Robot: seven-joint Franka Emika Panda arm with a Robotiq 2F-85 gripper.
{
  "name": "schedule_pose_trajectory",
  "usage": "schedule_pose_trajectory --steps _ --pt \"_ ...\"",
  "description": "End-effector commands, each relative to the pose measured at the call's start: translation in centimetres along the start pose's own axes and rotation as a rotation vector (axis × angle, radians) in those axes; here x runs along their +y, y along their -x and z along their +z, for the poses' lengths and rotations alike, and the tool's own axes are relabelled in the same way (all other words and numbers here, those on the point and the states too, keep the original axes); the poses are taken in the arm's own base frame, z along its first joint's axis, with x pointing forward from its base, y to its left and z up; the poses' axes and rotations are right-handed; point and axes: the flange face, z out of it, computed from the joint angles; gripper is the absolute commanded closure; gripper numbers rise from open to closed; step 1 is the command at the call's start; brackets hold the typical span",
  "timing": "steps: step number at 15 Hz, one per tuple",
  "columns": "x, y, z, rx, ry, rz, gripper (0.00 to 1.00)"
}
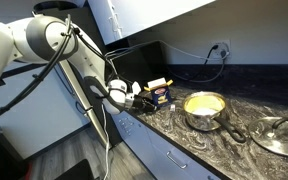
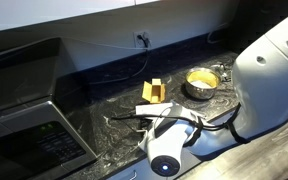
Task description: Pour the contents in the box into the pot
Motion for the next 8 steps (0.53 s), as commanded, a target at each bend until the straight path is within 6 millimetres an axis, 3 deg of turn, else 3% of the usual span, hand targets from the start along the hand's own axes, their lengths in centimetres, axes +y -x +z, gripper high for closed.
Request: schedule_pose_trajectory --steps 1,6,8 --pt "0.4 0.5 0.4 0.004 0.023 0.005 0.36" --pt "0.5 1.2 -0.7 -0.011 0.004 0.02 0.73" --pt "0.2 1.9 -1.8 -0.008 -0.022 0.044 0.76"
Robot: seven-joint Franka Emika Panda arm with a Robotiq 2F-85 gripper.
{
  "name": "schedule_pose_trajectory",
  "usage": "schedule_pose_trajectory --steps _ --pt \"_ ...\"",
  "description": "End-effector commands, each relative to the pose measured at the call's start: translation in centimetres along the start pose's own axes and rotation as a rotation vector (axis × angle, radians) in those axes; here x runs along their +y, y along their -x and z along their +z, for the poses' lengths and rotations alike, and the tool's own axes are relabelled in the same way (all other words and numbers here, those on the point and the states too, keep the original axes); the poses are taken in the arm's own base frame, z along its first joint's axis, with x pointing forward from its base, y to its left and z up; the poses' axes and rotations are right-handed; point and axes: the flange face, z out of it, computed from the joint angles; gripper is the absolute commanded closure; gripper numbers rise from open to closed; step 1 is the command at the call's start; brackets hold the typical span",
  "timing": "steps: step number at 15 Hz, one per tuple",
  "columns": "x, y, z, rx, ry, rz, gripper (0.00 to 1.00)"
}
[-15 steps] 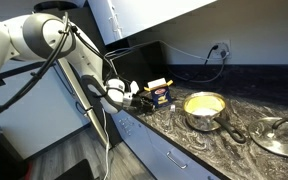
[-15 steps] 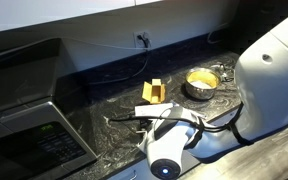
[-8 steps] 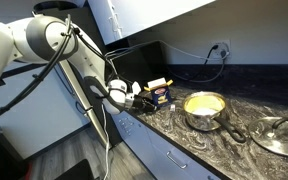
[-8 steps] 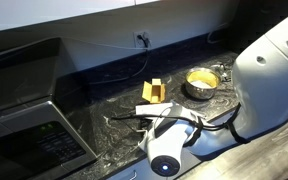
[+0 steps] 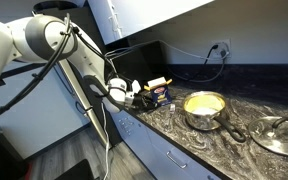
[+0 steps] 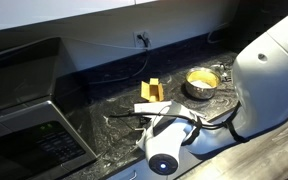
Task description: Pour the contents in the box into the pot
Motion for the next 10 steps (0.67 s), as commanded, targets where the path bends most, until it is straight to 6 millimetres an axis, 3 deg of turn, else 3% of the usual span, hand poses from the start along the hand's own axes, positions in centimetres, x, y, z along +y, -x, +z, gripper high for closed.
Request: schedule_pose_trajectory --steps 1,6,10 --pt "-0.4 1.6 -2.1 -0.002 -0.046 0.039 0.78" --pt "-2.1 4.5 -4.9 0.0 -0.172 0.139 0.78" --pt "-4.1 8.0 -7.0 0.001 -0.252 0.226 0.78"
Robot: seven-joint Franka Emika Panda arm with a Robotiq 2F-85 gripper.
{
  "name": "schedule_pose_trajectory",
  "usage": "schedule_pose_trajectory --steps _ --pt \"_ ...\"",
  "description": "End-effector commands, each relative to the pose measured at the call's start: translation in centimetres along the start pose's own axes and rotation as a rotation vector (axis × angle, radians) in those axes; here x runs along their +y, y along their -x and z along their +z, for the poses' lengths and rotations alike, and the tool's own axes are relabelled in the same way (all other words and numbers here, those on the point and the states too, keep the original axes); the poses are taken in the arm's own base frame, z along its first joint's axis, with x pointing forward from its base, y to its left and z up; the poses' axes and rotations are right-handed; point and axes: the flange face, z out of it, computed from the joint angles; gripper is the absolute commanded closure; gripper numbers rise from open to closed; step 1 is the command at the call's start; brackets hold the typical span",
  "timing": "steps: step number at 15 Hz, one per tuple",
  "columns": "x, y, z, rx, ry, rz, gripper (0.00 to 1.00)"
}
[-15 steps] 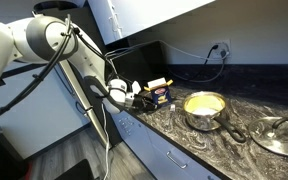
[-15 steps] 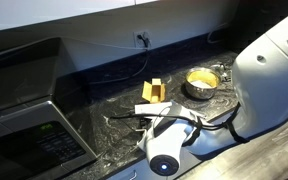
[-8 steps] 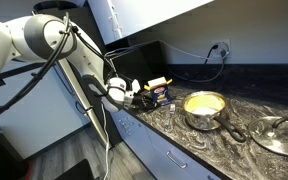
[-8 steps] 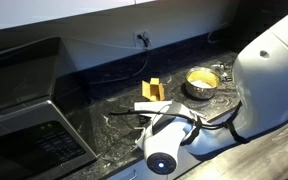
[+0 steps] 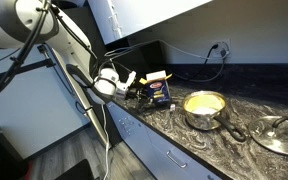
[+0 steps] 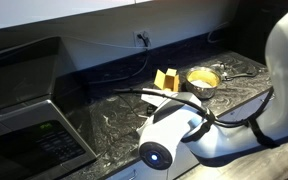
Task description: Pour the contents in the box into the pot
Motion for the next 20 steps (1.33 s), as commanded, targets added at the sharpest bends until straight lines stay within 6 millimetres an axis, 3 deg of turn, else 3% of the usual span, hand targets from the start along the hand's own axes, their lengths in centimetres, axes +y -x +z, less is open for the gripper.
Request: schedule_pose_trajectory --steps 1,5,13,20 --pt "-2.6 4.4 -2.4 0.001 -0.059 0.08 0.78" --pt "-4.8 8.5 -2.3 0.068 -0.126 0.177 0.78" --pt "-9.2 14.8 1.2 0.353 -0.172 0.457 0.78" --pt "-11.1 19.3 2.6 0.574 -0.12 0.598 0.78"
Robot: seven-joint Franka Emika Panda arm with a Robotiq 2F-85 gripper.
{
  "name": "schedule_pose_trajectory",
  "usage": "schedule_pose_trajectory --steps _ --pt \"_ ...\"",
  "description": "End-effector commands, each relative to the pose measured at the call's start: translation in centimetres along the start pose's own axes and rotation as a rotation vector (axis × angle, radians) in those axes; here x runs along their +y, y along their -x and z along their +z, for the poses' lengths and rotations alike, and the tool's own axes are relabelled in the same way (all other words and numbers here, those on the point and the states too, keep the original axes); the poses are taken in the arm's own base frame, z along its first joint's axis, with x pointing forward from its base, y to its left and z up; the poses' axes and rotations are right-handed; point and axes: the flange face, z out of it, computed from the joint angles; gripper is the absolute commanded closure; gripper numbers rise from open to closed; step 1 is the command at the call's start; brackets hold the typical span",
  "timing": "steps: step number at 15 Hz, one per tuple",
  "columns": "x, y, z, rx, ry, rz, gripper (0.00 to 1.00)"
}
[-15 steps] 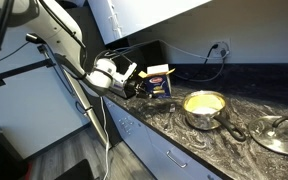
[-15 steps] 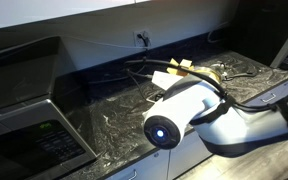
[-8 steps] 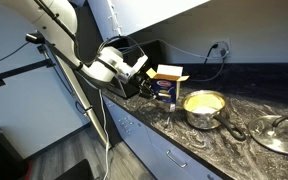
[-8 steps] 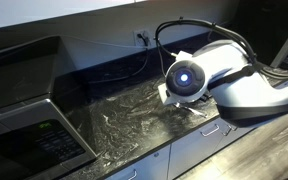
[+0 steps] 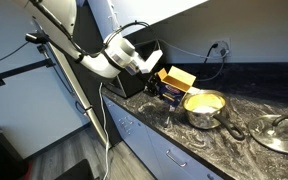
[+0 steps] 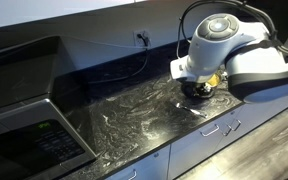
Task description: Pour the contents in the box into the pot
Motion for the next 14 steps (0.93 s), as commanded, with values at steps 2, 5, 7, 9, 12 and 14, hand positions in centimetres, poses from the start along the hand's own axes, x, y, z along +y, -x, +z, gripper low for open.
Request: schedule_pose_trajectory --steps 2,5,7,9,12,14 --pt "-0.1 2.7 -2.3 0.128 0.024 0.033 0.78" --pt "0.2 3.6 -3.6 0.215 0.037 0.042 0.78" --pt "0.7 5.2 -4.7 0.272 0.051 0.052 0.78" --pt "1.2 6.4 -5.8 0.33 0.063 0.055 0.78" --pt "1.8 6.1 -4.7 0.323 0.046 0.062 0.53" --pt "1.8 6.2 -4.9 0.324 0.048 0.062 0.53"
